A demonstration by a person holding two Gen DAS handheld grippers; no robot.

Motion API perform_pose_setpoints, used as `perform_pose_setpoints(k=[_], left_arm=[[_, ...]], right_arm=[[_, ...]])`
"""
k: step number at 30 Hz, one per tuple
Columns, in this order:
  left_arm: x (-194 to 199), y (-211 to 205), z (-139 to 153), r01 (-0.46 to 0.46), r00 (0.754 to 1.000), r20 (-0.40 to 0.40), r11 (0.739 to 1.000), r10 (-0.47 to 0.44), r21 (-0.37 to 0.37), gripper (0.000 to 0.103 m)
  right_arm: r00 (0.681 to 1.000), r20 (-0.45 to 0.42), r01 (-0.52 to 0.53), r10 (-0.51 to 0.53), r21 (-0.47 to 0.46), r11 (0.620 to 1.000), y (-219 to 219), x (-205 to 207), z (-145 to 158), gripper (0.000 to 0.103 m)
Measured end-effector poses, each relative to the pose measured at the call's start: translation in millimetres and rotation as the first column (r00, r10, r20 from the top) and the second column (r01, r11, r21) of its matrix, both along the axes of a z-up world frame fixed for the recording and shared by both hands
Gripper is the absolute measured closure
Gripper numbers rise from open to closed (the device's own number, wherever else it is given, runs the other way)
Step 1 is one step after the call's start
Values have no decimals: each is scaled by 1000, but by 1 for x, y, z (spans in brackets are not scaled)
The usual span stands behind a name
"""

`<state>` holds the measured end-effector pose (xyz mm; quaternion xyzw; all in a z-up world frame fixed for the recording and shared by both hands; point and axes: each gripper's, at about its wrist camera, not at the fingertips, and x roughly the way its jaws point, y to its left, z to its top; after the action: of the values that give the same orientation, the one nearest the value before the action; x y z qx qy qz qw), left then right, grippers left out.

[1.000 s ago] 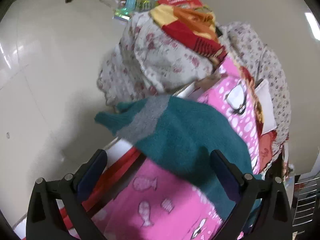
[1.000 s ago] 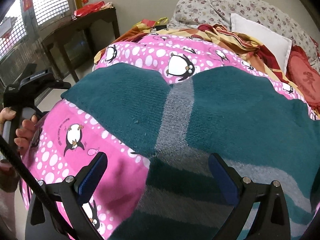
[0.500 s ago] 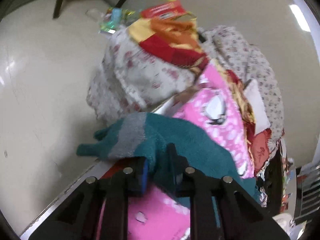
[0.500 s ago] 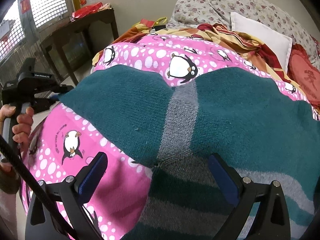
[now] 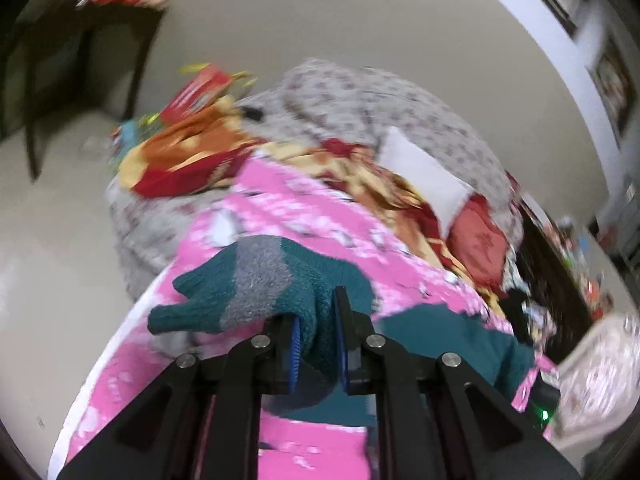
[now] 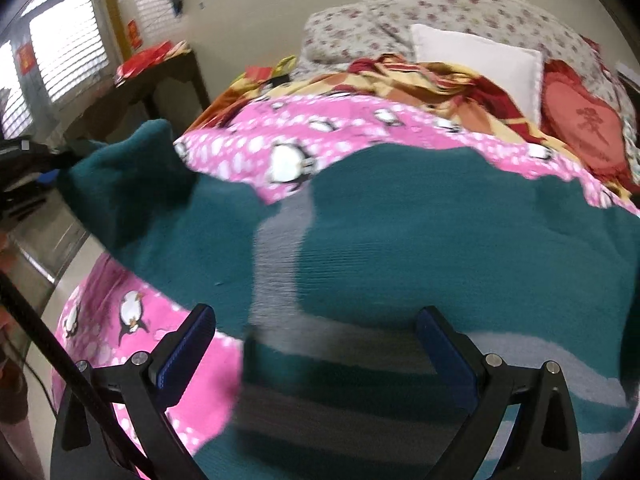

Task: Fold small clothes

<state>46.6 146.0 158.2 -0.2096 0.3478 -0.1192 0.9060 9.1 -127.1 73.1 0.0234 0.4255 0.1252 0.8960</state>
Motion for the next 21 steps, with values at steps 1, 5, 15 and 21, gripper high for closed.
perform_pose_setpoints(k=[1,5,15,21], left_arm=[[-4,-18,5,29,999,18,999,-29,29,89],[-11,-83,4,150,988,30,983,-154,101,96],[-29,-216,-56,358,934,-76,900,-350,250,96],[-57,-256,-71,449,892,-93,849,-442,279,49]], right_arm=[[1000,1,19,-19,4,1000,-10,-1,1,0],[995,-9,96,-96,41,995,-53,-4,4,0],[966,-10,257,-257,86,963,-143,-25,26,0],[950,-9,312,-312,83,946,-175,-34,32,0]])
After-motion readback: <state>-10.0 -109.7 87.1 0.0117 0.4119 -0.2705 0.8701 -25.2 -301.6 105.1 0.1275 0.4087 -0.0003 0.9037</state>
